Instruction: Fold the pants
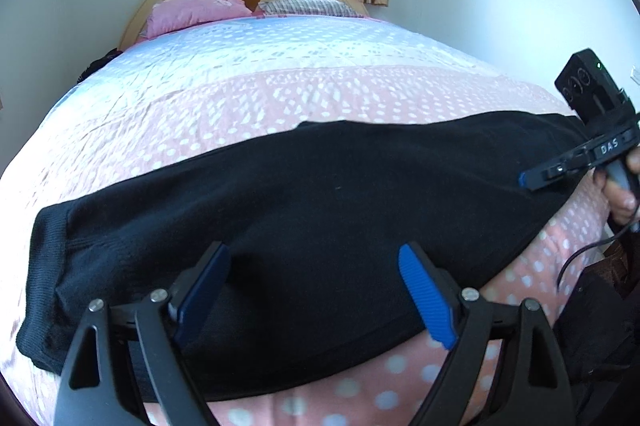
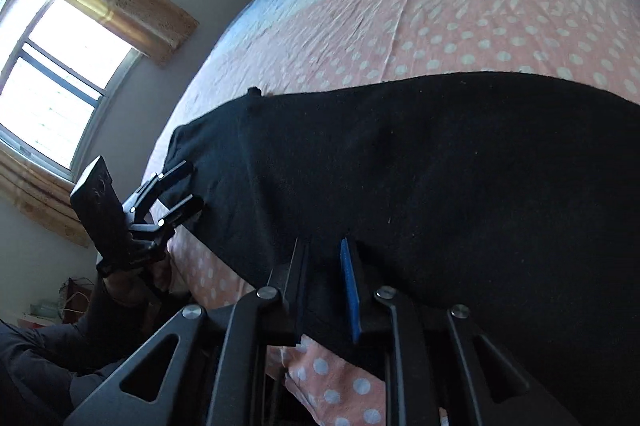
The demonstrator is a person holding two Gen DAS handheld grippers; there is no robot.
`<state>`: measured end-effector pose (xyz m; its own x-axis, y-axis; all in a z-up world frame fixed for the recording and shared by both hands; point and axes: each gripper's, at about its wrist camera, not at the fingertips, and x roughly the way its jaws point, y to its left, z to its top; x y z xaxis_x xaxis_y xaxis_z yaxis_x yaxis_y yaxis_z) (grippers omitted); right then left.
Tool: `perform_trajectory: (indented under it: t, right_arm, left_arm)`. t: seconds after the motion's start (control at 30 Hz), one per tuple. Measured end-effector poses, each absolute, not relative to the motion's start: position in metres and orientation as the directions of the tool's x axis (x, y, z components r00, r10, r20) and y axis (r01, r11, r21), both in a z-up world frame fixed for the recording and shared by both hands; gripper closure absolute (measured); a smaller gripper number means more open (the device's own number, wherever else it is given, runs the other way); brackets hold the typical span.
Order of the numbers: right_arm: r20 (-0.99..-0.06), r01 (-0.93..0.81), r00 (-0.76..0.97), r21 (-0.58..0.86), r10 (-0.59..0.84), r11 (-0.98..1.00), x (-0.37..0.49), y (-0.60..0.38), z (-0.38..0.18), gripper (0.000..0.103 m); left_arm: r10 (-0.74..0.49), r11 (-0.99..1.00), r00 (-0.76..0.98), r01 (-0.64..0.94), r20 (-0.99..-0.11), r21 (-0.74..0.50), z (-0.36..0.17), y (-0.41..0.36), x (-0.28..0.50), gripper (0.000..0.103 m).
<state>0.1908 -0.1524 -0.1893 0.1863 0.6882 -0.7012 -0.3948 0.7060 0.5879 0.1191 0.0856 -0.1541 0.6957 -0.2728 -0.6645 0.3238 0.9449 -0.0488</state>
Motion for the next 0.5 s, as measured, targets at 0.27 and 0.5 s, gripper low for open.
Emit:
perform_trajectory:
  t: [0.27, 0.5]
  right_arm:
    - [-0.633, -0.377, 0.391, 0.552, 0.668, 0.744, 0.189, -0.199, -0.157, 0.048]
    - [-0.627, -0.166, 0.586, 0.527, 0.513, 0.834, 0.171, -0.316, -0.147, 0.048]
  left_arm:
    - [-0.339, 0.910, 0.705, 0.415, -0.623, -0.026, -0.130, 0.038, 0.115, 0.011]
    - [-0.353, 0.883, 0.674, 0.470, -0.649, 0.008, -0.135, -0.006, 0.127, 0.010]
